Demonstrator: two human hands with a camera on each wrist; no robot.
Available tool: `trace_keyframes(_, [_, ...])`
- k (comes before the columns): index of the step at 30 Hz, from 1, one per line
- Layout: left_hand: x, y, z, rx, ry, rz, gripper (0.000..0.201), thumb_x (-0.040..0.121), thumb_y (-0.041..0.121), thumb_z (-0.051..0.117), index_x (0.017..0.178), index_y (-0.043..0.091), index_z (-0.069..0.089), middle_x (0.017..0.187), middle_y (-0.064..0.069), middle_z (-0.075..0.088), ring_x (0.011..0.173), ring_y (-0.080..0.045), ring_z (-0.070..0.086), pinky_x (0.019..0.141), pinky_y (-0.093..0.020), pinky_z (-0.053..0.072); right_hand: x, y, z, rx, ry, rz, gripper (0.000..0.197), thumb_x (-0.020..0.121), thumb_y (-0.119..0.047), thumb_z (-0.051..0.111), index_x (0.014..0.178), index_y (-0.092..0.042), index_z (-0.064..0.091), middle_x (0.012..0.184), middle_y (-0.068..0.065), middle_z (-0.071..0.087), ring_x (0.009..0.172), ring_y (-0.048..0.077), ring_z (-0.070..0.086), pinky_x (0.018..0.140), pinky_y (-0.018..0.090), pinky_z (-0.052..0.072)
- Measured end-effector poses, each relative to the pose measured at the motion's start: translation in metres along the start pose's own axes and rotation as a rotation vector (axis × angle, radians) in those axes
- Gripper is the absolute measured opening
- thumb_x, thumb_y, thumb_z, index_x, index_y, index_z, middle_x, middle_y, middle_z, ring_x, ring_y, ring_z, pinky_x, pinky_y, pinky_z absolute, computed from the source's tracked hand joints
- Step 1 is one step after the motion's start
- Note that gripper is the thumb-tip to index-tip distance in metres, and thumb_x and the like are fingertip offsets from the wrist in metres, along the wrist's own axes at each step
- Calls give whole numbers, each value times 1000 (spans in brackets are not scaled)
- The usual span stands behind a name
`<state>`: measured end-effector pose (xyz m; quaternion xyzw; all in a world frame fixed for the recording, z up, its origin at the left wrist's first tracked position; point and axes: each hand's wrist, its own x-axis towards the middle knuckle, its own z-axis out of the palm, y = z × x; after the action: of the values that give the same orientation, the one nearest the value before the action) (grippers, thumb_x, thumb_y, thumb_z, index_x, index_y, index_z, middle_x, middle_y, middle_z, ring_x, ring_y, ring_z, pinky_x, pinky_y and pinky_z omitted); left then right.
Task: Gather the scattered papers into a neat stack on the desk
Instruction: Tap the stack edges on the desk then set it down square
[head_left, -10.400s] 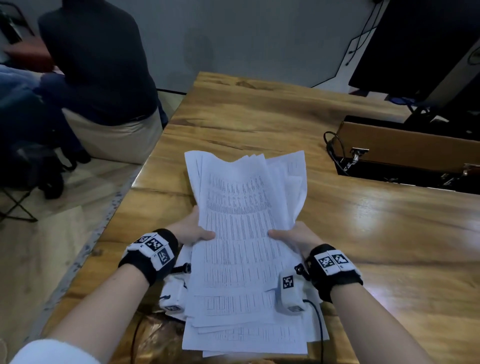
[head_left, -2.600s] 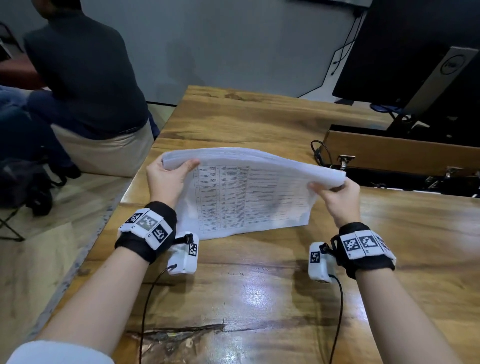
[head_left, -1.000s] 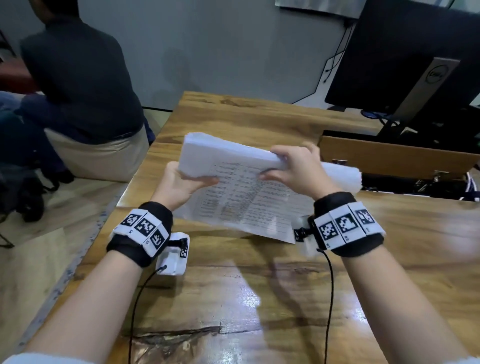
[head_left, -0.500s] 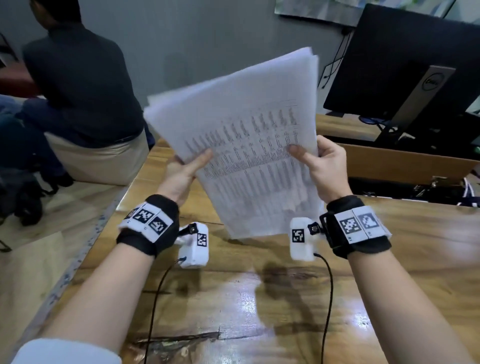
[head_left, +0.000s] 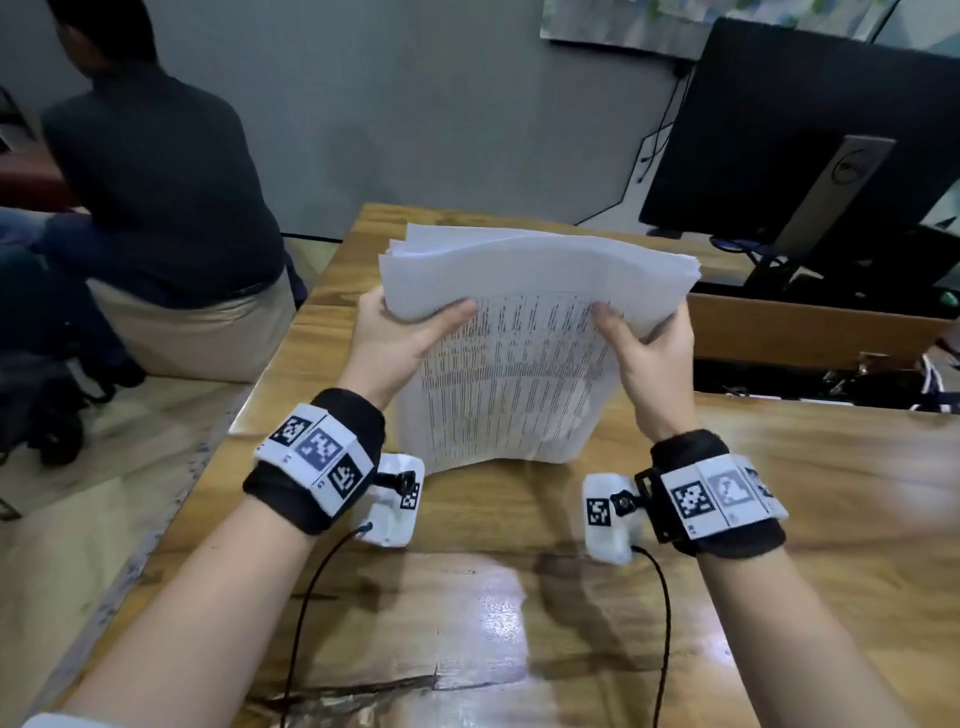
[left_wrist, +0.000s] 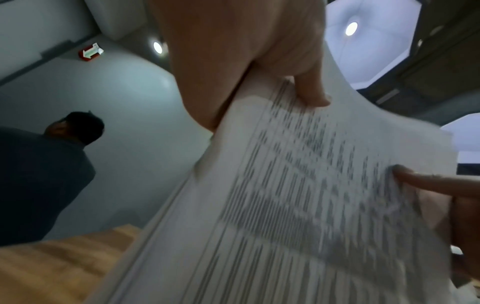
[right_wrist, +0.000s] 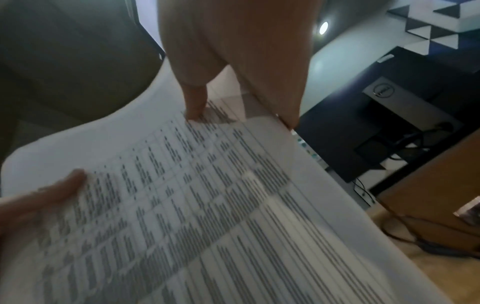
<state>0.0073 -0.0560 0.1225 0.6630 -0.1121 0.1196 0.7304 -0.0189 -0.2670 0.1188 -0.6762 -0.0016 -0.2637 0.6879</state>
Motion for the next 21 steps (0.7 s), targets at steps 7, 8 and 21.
trace_keyframes(7, [15,33,16,98,-116,193,39,80,10,69,115,22,58,108,12,62,99,-1,61,91,-16,48,10,-22,8,-56,-80,-111,19,91,-7,56,94,-24,48,93,-7,56,76,-10,58,67,13,49])
trace_keyframes(8, [15,35,16,116,-107,226,40,81,11,68,115,28,56,110,14,61,104,-1,60,97,-17,45,10,-21,10,-62,-72,-121,19,91,-7,55,95,-24,47,94,-6,55,75,-10,57,66,12,48])
trace_keyframes(21, [19,30,8,-53,-11,174,29,75,3,72,70,18,48,91,3,71,87,-6,71,74,-22,56,31,-35,14,69,216,20,10,83,-14,54,76,-21,53,78,-5,53,72,8,48,68,21,39])
